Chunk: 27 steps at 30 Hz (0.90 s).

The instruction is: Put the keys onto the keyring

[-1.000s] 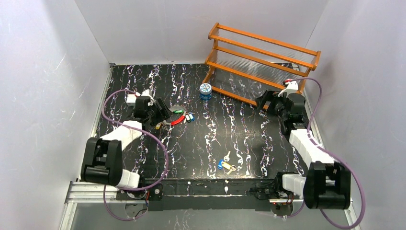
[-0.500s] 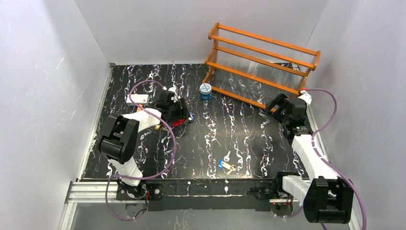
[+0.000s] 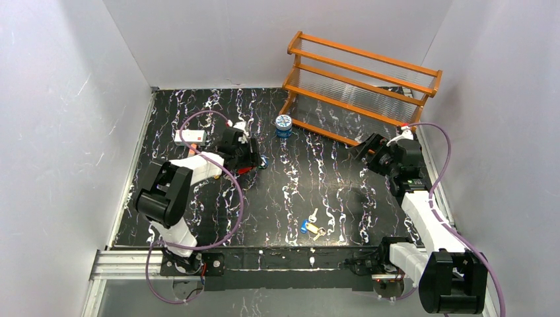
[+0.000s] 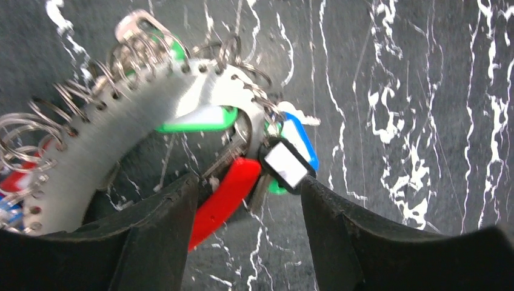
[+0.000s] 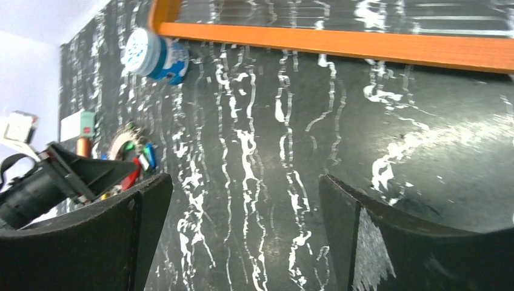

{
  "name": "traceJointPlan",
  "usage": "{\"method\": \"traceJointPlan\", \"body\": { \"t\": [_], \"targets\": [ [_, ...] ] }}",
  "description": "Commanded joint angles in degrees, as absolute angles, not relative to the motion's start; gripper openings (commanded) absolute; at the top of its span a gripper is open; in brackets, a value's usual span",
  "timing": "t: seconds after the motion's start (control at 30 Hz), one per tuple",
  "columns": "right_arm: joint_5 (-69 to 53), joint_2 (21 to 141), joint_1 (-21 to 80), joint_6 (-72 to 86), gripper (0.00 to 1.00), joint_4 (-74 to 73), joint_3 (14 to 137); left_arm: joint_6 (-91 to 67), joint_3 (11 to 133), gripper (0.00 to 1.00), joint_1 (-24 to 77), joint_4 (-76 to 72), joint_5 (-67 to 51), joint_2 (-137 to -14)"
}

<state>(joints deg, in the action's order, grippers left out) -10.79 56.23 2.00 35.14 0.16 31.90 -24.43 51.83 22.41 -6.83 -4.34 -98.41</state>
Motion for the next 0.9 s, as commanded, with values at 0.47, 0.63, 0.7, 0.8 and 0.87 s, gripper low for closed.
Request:
{"method": "traceJointPlan", "body": {
  "t": [0.47, 0.63, 0.7, 0.8, 0.87],
  "targets": [
    [-36.4, 67.0, 3.2, 29.6, 0.99, 11.7, 32.1, -32.3, 32.4, 0.63, 32.6, -6.3, -12.6, -72.3],
    [-35.8, 73.3, 8.4, 25.1, 0.99, 8.9, 36.4, -35.7, 34.7, 0.69, 32.0, -3.0, -9.3, -66.7],
    [-33.7, 75.9, 12.2, 23.0, 0.99, 6.9, 39.3, -36.5, 36.3, 0.7, 31.8, -1.3, -8.0, -66.3],
    [-30.3, 80.3, 18.3, 20.8, 0.99, 4.7, 43.2, -37.3, 38.8, 0.71, 31.3, 3.5, -4.0, -66.3],
    [-28.5, 83.6, 22.4, 20.2, 0.99, 4.2, 45.7, -37.9, 40.2, 0.71, 30.6, 7.1, -1.1, -66.3]
  ]
}}
